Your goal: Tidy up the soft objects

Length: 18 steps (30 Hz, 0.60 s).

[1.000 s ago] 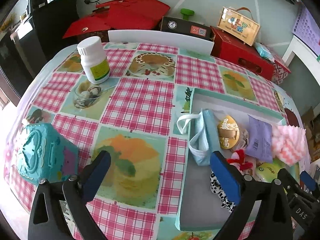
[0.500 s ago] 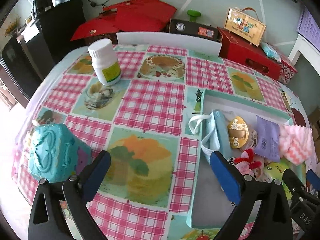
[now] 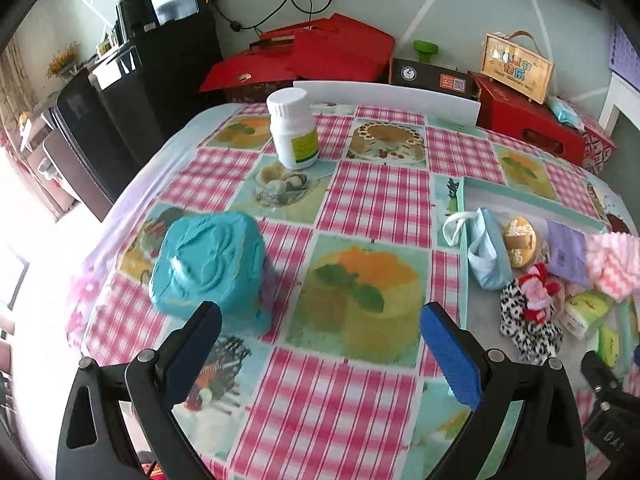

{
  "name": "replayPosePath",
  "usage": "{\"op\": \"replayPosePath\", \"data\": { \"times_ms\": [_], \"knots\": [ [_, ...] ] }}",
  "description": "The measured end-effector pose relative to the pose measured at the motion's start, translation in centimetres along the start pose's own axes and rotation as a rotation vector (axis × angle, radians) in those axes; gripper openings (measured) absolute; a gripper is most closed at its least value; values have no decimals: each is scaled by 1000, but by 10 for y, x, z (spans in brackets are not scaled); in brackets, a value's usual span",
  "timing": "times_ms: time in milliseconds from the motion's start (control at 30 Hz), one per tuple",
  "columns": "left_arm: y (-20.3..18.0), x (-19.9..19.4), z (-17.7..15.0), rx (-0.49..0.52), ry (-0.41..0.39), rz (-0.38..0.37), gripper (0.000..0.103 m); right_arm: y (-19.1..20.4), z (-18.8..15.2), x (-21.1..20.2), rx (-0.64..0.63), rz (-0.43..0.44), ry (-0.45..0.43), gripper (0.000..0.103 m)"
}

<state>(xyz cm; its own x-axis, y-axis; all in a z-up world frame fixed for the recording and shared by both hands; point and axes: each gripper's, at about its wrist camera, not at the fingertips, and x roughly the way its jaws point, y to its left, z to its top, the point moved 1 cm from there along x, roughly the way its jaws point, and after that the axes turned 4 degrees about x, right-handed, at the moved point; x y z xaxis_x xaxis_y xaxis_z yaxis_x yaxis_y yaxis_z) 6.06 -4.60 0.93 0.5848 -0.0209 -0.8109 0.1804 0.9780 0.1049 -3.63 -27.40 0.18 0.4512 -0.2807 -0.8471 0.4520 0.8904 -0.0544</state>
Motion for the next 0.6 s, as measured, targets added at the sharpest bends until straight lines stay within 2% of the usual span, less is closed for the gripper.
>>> {"op": "replayPosePath", "data": {
  "times_ms": [233,467,600],
  "knots": [
    [14,-3,-17,-2,63,-14,99,10,-20,-5,-46,0,18,103],
    [25,12,-42,-19,196,-75,99,15,-35,-10,-56,-3,18,103],
    [27,8,-51,-18,193,-62,99,18,-39,-13,-60,3,-2,103]
  ]
}}
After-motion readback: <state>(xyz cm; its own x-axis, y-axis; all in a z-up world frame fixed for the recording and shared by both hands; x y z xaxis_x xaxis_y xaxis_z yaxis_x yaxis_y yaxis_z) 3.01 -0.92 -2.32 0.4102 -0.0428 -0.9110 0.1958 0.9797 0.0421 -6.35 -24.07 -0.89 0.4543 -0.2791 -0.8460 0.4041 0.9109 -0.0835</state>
